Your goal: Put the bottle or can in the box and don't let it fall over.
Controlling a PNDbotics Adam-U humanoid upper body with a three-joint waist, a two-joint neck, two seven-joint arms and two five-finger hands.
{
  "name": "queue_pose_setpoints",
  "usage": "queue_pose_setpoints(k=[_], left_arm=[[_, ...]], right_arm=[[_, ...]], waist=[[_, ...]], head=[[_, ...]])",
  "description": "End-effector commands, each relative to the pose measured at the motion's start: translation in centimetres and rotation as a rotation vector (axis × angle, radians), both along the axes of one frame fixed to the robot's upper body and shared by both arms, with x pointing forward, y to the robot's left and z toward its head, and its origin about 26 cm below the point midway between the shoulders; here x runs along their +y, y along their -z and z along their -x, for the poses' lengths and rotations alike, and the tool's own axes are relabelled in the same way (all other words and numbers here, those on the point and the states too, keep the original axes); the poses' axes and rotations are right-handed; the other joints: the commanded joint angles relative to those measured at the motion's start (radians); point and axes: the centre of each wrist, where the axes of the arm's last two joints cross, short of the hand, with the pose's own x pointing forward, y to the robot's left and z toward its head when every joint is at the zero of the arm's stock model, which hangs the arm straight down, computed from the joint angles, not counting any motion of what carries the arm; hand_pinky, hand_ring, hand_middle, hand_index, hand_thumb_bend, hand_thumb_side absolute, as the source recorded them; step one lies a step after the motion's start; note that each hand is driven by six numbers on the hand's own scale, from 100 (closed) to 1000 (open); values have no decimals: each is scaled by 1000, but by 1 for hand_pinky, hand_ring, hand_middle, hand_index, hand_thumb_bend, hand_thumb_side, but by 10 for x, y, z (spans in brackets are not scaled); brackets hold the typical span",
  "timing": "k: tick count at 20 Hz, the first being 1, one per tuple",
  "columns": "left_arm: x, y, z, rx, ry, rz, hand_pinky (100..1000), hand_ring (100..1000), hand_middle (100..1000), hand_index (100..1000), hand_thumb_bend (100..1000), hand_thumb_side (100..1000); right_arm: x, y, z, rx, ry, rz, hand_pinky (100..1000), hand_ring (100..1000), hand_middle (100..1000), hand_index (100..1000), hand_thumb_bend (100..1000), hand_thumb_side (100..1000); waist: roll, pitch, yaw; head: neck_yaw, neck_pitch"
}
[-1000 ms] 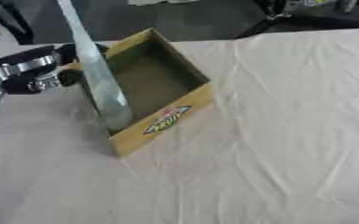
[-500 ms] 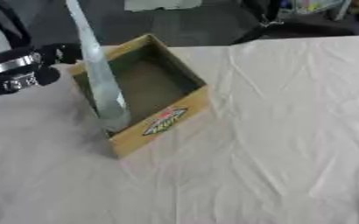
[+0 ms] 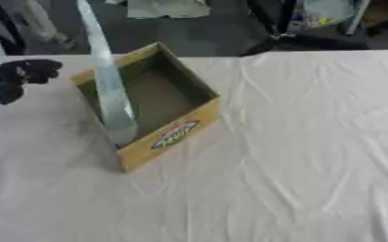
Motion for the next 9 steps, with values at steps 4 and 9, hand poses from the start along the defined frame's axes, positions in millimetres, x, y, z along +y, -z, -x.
queue_pose_setpoints(k=[4, 9], left_arm=[[5, -20, 25, -54, 95, -24, 1000, 1000, 1000, 949, 100, 720], [3, -9, 40, -29, 86, 86, 1000, 1000, 1000, 936, 100, 669]], right_arm=[[-26, -13, 17, -54, 25, 54, 917, 1000, 1000, 907, 100, 523], [-38, -14, 32, -68, 49, 78, 916, 1000, 1000, 910, 100, 523]], waist=[[-19, -37, 16], [-34, -45, 30]], head=[[-21, 0], [-32, -1]])
